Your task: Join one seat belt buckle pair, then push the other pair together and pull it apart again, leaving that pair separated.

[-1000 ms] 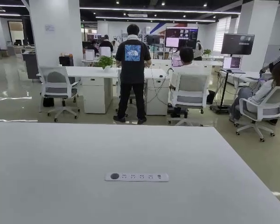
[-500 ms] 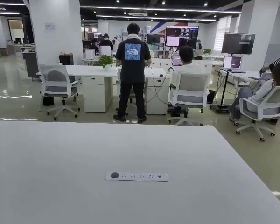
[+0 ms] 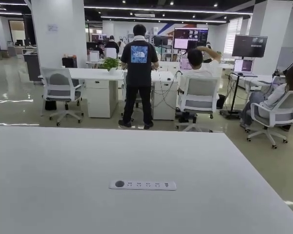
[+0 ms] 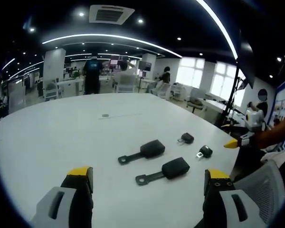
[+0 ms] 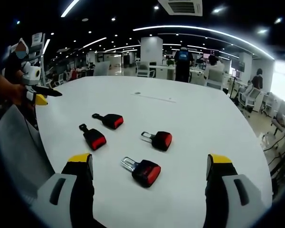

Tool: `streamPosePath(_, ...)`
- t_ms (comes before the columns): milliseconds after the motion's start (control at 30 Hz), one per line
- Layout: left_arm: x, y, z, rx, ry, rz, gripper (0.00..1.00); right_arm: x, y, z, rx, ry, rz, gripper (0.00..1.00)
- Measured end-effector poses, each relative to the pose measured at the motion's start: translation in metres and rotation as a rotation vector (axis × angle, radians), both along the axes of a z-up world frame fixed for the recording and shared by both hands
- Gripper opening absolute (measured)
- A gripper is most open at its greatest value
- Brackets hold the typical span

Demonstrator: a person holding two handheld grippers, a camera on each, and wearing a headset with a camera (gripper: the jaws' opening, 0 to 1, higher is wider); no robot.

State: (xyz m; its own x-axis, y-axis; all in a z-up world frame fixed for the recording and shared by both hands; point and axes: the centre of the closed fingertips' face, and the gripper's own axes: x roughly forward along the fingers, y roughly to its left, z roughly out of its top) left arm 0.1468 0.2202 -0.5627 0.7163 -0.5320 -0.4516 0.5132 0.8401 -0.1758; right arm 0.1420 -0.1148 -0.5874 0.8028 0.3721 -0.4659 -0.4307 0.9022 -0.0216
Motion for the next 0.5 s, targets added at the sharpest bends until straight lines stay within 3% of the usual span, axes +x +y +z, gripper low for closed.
streamPosePath(500,0.0015,0.003,-0.0025,0.004,0.002,-0.001,1.0,-0.0019,-0.0008,0.0009,-0.005,0.004,0.004,0.99)
